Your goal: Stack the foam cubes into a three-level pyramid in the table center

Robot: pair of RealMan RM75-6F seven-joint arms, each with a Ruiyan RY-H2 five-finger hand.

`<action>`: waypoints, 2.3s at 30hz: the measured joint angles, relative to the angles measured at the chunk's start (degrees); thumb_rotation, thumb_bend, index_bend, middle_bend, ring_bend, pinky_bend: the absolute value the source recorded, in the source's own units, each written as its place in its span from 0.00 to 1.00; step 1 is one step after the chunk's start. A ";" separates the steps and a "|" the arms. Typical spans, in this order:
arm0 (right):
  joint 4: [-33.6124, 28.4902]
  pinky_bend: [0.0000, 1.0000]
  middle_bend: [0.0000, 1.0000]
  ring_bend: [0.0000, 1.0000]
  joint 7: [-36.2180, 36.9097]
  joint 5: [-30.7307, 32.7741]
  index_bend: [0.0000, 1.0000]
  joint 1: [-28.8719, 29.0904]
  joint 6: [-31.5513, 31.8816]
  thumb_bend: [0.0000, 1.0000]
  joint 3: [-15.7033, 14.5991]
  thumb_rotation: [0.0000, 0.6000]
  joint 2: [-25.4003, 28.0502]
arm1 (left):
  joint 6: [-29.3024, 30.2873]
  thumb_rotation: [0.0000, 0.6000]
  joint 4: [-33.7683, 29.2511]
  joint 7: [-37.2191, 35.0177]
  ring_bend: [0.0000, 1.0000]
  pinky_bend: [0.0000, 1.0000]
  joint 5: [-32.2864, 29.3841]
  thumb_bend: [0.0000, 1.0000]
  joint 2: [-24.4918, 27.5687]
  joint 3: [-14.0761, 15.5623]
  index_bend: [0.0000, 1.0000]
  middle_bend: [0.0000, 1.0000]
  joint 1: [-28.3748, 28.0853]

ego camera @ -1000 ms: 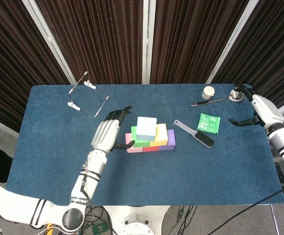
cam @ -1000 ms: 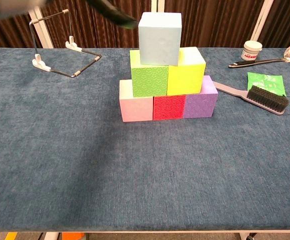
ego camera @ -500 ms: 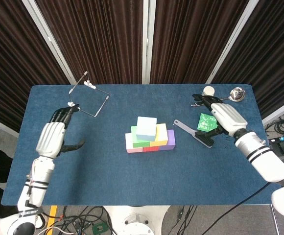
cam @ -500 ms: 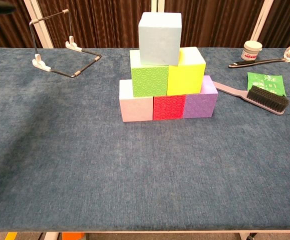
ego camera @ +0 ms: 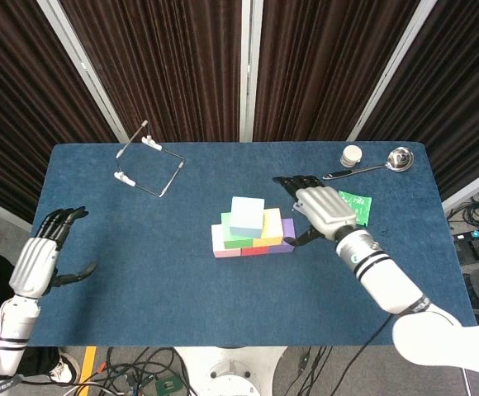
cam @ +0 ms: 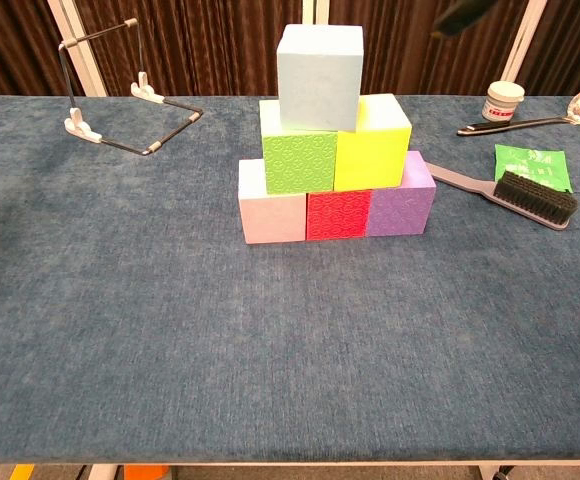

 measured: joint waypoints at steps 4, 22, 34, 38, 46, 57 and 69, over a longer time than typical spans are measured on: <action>-0.02 0.00 0.08 0.00 -5.42 7.17 0.00 5.36 5.20 0.09 -0.83 1.00 -5.80 | 0.79 1.00 3.19 -2.45 0.06 0.08 1.65 0.21 -0.40 0.69 0.08 0.16 1.61; 3.83 0.00 0.14 0.00 -15.24 17.45 0.00 11.48 17.17 0.10 1.47 1.00 -18.58 | -1.44 1.00 8.82 -8.84 0.06 0.08 4.35 0.21 0.75 1.59 0.08 0.16 3.97; 5.47 0.00 0.23 0.00 -18.37 18.63 0.00 11.27 19.61 0.18 3.60 1.00 -21.14 | -2.51 1.00 10.35 -10.14 0.06 0.08 4.91 0.21 0.24 1.01 0.08 0.16 4.49; 6.00 0.00 0.26 0.00 -19.16 18.38 0.00 10.90 20.05 0.25 4.01 1.00 -21.81 | -2.81 1.00 10.46 -9.94 0.06 0.08 5.07 0.21 0.09 0.84 0.08 0.16 4.58; 5.90 0.00 0.33 0.00 -19.24 17.31 0.00 9.59 20.45 0.29 5.41 1.00 -21.86 | -2.61 1.00 10.02 -9.69 0.06 0.08 5.38 0.21 0.20 0.65 0.08 0.16 5.14; 3.85 0.00 0.36 0.00 -14.60 6.72 0.00 4.63 15.90 0.30 6.70 1.00 -16.69 | -4.08 1.00 9.68 -8.91 0.06 0.08 3.36 0.21 -0.05 -0.09 0.08 0.16 5.47; 11.59 0.00 0.36 0.00 3.56 -19.04 0.00 -6.42 -1.41 0.30 5.79 1.00 -12.64 | -6.53 1.00 7.74 -7.30 0.06 0.08 0.00 0.21 -0.83 -1.46 0.08 0.16 5.70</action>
